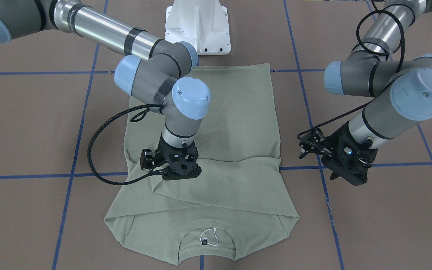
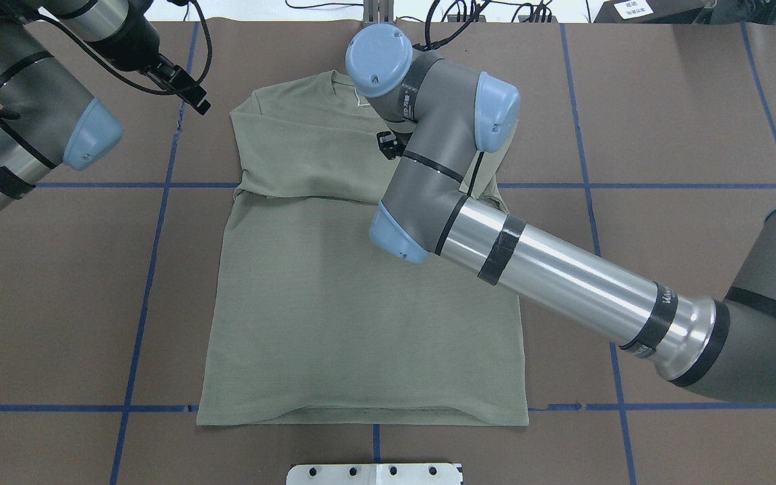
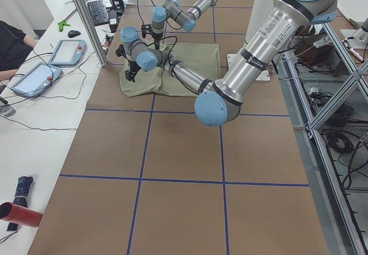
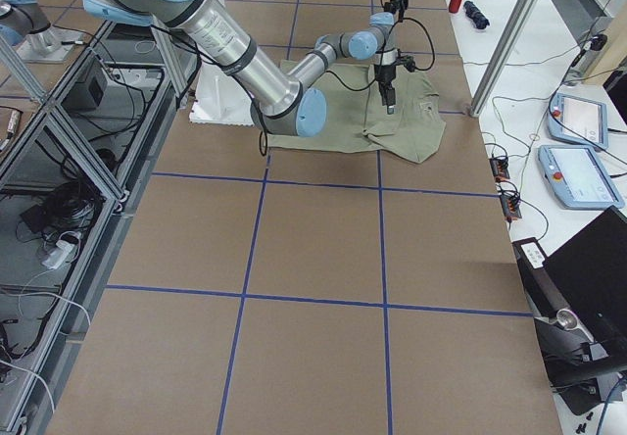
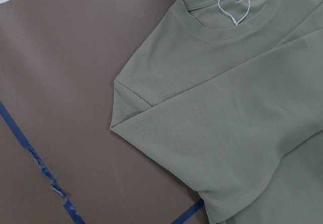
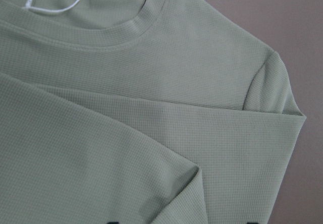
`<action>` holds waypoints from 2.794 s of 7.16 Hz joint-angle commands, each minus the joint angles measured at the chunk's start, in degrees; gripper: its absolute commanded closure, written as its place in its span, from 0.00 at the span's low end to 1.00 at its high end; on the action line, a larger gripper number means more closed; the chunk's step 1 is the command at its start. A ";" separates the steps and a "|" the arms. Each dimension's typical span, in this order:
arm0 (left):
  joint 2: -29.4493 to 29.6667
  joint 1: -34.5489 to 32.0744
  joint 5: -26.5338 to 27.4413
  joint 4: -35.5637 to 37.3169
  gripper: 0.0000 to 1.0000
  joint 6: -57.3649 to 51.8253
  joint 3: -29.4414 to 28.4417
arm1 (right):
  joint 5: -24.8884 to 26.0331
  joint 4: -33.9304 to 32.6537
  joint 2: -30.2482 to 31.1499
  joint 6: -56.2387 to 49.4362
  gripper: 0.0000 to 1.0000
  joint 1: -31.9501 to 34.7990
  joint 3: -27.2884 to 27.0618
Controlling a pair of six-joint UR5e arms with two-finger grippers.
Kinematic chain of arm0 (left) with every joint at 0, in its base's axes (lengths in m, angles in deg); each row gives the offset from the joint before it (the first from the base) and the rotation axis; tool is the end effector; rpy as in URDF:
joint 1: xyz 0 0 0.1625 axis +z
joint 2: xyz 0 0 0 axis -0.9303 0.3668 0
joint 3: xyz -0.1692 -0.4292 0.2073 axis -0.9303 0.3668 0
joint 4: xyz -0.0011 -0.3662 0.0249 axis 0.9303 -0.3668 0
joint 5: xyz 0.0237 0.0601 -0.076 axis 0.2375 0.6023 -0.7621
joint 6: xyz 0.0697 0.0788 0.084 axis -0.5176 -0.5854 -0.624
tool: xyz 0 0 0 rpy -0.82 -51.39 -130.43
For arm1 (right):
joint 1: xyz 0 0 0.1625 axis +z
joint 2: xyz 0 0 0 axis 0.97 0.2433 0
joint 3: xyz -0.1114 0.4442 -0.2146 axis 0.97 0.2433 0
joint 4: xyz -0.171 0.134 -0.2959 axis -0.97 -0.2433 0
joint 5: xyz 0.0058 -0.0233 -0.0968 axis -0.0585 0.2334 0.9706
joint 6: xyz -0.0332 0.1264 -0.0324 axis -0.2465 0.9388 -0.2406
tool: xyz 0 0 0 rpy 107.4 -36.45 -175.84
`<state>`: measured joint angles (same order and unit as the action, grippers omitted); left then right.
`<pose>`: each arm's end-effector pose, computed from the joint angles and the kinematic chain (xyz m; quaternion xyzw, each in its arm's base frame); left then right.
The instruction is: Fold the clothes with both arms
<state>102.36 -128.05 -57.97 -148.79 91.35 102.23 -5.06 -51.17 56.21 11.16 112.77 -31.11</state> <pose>0.3391 -0.6610 0.4087 0.1911 0.4404 0.2594 0.8380 -0.6182 -0.6168 0.3012 0.1211 -0.2092 -0.0465 0.9692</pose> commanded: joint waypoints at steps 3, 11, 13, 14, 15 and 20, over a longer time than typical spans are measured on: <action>-0.08 -0.02 -0.04 0.03 0.00 0.50 -0.03 | 5.92 5.46 0.18 -5.21 0.24 -2.65 6.12; -0.08 0.16 0.13 -0.06 0.00 2.17 -0.04 | 5.41 2.08 0.80 -8.85 0.68 -3.01 3.43; 0.01 0.24 0.13 -0.58 0.00 3.05 -0.03 | 5.23 -0.84 0.89 -9.89 1.00 -3.01 1.23; 0.01 0.24 0.13 -1.55 0.00 3.84 -0.04 | 5.50 -0.94 1.49 -9.99 1.00 -3.01 1.13; 0.01 0.24 0.13 -2.16 0.00 4.63 -0.04 | 5.50 -0.68 1.85 -9.90 1.00 -3.01 1.13; 0.18 0.59 0.13 -2.17 0.00 6.39 1.01 | 5.24 -0.77 9.82 -18.05 1.00 1.55 -6.75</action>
<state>102.50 -127.61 -57.84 -150.96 97.12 102.76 0.18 -52.10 62.32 -3.91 113.13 -34.71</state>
